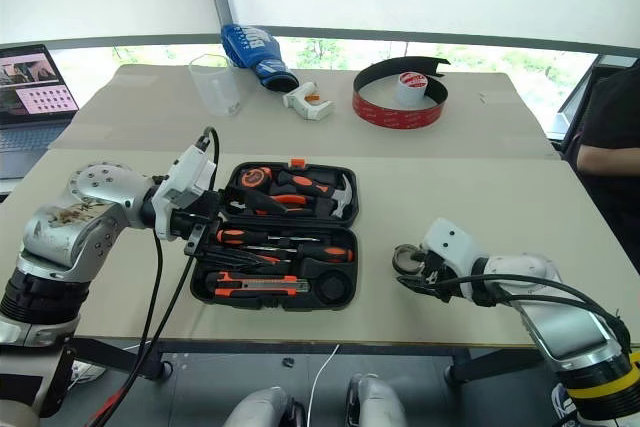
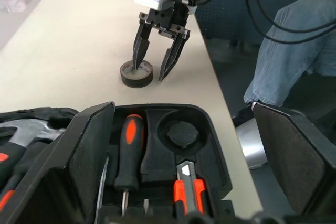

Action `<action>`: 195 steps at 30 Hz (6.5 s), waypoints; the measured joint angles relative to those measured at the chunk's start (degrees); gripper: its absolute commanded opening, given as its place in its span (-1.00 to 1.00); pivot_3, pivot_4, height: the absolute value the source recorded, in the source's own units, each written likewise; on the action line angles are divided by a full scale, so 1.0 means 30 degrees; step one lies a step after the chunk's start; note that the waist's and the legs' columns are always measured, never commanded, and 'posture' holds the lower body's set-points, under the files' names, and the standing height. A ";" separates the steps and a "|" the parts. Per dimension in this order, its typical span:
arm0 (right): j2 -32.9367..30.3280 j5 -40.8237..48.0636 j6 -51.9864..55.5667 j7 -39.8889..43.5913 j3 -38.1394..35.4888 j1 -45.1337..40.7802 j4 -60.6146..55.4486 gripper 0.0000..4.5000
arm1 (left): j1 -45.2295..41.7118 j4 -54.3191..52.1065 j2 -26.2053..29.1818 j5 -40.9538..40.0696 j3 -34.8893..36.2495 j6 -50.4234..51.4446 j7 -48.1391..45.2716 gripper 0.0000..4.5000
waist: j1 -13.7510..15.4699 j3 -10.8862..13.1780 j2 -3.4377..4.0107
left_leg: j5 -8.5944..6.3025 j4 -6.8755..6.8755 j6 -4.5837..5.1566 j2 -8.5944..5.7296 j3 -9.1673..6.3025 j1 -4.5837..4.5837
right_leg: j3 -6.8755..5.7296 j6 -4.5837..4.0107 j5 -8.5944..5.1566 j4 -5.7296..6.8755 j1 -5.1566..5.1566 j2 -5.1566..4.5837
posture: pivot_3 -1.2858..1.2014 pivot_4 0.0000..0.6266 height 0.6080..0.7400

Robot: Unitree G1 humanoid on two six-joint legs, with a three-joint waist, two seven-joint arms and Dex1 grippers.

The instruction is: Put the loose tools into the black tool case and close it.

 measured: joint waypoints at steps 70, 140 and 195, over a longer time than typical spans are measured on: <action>0.2888 -0.0351 -0.4214 0.3741 0.0371 -0.3367 0.3788 -1.00 | 0.5465 0.7262 0.1253 0.5484 0.3034 -0.4154 0.7186 -0.94 | -0.0092 0.0017 0.0005 | -0.0002 0.0011 -0.0030 0.0011 0.0038 -0.0076 | -0.0017 -0.0017 0.0008 0.0089 -0.0119 -0.0036 | 0.03 -0.52 0.80; 0.8290 0.1460 0.8707 -0.2814 -0.0177 -1.1030 0.8818 -0.97 | -0.0439 1.0699 -0.2128 0.3086 0.3791 0.7614 1.0814 -1.00 | -0.0531 -0.0031 0.0063 | 0.0025 -0.0038 -0.0238 0.0004 0.0087 0.0205 | 0.0013 -0.0014 0.0021 0.0216 0.0076 -0.0076 | 0.03 -0.52 0.80; 0.7208 -0.4302 -1.2263 -0.5611 -0.1116 -0.0539 0.2334 -0.83 | 0.7517 0.2783 -0.3133 0.6228 0.4503 -0.9289 1.3904 -0.84 | -0.0390 0.0001 0.0028 | 0.0146 -0.0119 -0.0149 0.0046 0.0124 -0.0049 | 0.0004 -0.0016 0.0017 0.0134 -0.0124 -0.0051 | 0.03 -0.52 0.80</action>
